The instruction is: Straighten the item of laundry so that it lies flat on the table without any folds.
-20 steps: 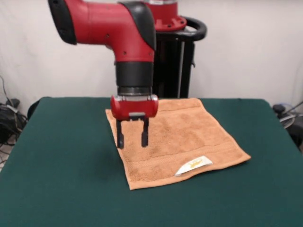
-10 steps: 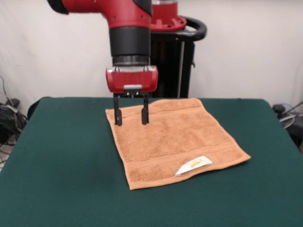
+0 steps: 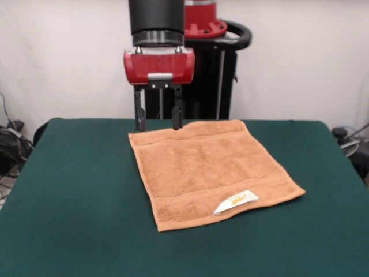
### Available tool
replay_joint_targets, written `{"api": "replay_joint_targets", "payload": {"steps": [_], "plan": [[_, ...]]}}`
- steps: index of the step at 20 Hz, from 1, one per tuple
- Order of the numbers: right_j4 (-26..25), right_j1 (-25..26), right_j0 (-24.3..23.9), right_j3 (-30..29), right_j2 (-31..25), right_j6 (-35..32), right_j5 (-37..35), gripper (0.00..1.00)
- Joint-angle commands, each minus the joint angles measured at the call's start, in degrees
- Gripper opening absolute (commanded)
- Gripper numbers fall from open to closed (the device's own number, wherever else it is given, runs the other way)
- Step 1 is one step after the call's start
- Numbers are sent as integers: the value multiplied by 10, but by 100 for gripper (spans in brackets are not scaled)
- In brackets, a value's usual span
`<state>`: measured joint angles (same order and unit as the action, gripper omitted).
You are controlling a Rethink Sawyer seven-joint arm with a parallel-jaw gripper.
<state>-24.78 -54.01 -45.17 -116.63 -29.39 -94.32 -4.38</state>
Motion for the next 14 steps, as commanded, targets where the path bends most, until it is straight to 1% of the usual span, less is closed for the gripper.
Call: {"api": "replay_joint_targets", "payload": {"steps": [1, 2, 6, 7, 8, 10, 12, 14], "plan": [[-19, -23, -5, 15, -63, 54, -118, 100], [-22, -21, -7, 13, -66, 53, -119, 100], [-35, -26, -24, 3, -89, 40, -82, 100], [-43, -30, -19, 4, -86, 30, -65, 100], [-48, -33, -27, 1, -87, 31, -62, 100], [-65, -27, -14, 4, -58, 25, -64, 100], [-70, -25, -7, 4, -49, 15, -62, 100], [-73, -18, -3, 2, -45, 13, -76, 100]]}}
